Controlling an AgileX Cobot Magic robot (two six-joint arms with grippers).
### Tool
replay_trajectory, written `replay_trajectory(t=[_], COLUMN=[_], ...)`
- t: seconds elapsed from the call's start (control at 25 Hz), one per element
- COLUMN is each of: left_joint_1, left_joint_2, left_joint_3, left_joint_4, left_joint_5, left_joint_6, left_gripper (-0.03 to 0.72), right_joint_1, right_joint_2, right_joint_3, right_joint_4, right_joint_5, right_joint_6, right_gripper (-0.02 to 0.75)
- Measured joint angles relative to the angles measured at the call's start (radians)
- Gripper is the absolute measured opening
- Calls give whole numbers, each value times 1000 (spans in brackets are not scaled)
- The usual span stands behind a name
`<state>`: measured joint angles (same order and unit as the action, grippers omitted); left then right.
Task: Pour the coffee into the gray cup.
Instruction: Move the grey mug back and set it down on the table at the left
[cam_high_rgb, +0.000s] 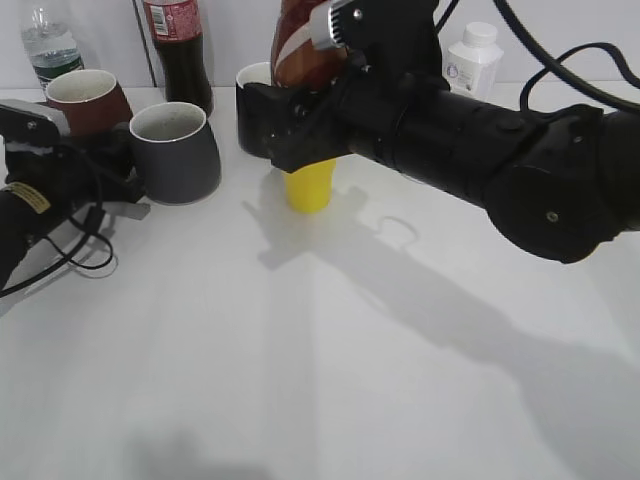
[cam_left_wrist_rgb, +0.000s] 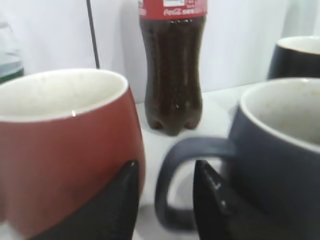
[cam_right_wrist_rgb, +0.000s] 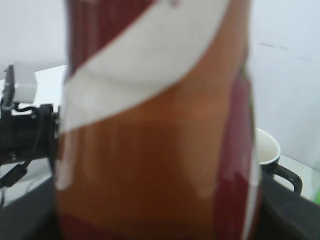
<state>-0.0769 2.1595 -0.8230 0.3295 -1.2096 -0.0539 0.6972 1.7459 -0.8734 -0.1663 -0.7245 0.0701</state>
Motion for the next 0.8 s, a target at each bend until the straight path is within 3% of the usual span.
replay_trajectory(t=[0.52,0.8], left_joint_1=[0,0], left_joint_2=[-97,-265], left_joint_3=[152,267], left_joint_4=[-35,-35], left_joint_5=[1,2], left_joint_6=[0,0], left_gripper=[290,290], right_joint_1=[0,0], right_joint_2=[0,0], right_joint_3=[0,0], right_joint_4=[1,8], right_joint_5=[0,2], right_joint_6=[0,0], right_gripper=[528,528])
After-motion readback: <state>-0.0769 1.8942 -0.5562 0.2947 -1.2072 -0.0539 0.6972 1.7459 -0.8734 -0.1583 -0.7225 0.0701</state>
